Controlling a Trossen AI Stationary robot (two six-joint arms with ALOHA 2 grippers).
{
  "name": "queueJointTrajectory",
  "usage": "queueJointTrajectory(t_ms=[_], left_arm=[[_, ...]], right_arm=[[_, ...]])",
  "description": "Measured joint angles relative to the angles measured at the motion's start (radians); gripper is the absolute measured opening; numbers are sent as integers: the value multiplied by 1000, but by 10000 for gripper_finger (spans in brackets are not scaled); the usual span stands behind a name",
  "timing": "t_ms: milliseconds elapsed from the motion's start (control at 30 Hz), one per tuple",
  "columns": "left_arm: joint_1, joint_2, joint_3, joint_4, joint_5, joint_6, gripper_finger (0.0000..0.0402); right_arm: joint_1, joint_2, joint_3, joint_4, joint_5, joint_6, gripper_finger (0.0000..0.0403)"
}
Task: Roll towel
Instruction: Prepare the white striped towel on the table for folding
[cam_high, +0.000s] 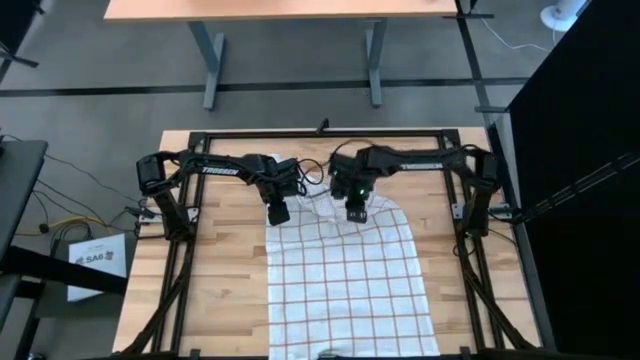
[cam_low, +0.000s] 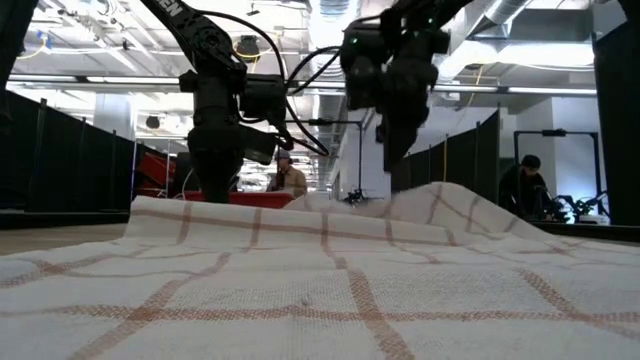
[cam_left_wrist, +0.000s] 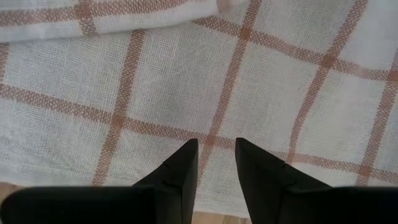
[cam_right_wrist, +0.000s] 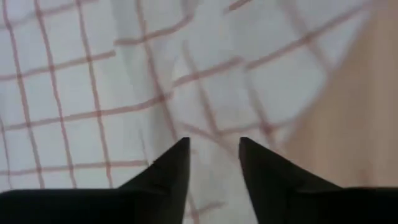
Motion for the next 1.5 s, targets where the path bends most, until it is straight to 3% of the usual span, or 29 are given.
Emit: queueJointTrajectory(t_ms=[167, 267, 500, 900, 1200, 1333, 1500], left_arm=[[0, 0, 0, 7, 0, 3, 93], [0, 0, 0, 13, 0, 3, 93], [0, 0, 0, 13, 0, 3, 93], [0, 0, 0, 17, 0, 15, 93], [0, 0, 0, 17, -1, 29, 93], [0, 0, 0, 16, 0, 30, 93], [0, 0, 0, 16, 0, 30, 93]], right_arm=[[-94, -47, 12, 55, 0, 0, 184], [-133, -5, 2, 82, -6, -24, 193], [-123, 97, -22, -41, -18, -116, 182], [-104, 105, -79, -23, -34, -121, 173], [-72, 105, -140, 91, -65, -37, 170], [-72, 105, -141, 75, -68, -40, 138], [-75, 104, -151, 51, -85, -76, 22]])
